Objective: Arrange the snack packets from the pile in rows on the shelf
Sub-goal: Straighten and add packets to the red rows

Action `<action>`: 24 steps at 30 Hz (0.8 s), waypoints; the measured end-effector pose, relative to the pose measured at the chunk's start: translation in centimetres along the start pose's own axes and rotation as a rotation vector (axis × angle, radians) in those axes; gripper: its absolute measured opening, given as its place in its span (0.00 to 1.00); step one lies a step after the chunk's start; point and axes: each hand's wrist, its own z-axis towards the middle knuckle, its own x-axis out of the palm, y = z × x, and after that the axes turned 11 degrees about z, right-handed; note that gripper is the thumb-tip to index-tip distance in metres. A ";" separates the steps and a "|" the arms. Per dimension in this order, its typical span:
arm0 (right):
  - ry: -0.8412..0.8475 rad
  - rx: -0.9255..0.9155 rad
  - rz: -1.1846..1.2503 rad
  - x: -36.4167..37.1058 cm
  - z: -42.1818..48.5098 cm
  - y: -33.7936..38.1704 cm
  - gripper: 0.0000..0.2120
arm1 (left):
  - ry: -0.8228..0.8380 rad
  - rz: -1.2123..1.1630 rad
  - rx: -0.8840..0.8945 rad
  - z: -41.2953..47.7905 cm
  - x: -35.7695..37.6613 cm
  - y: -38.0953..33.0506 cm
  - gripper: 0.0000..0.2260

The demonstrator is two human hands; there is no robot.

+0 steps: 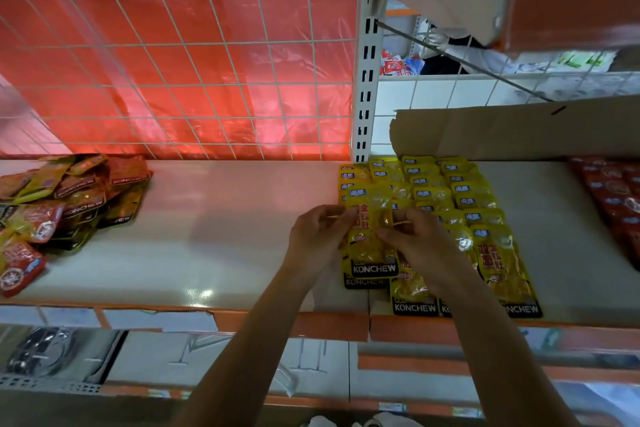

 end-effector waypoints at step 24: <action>-0.106 -0.408 -0.466 2.6 2.3 -0.5 0.07 | -0.146 0.710 0.062 -1.6 -1.5 2.2 0.12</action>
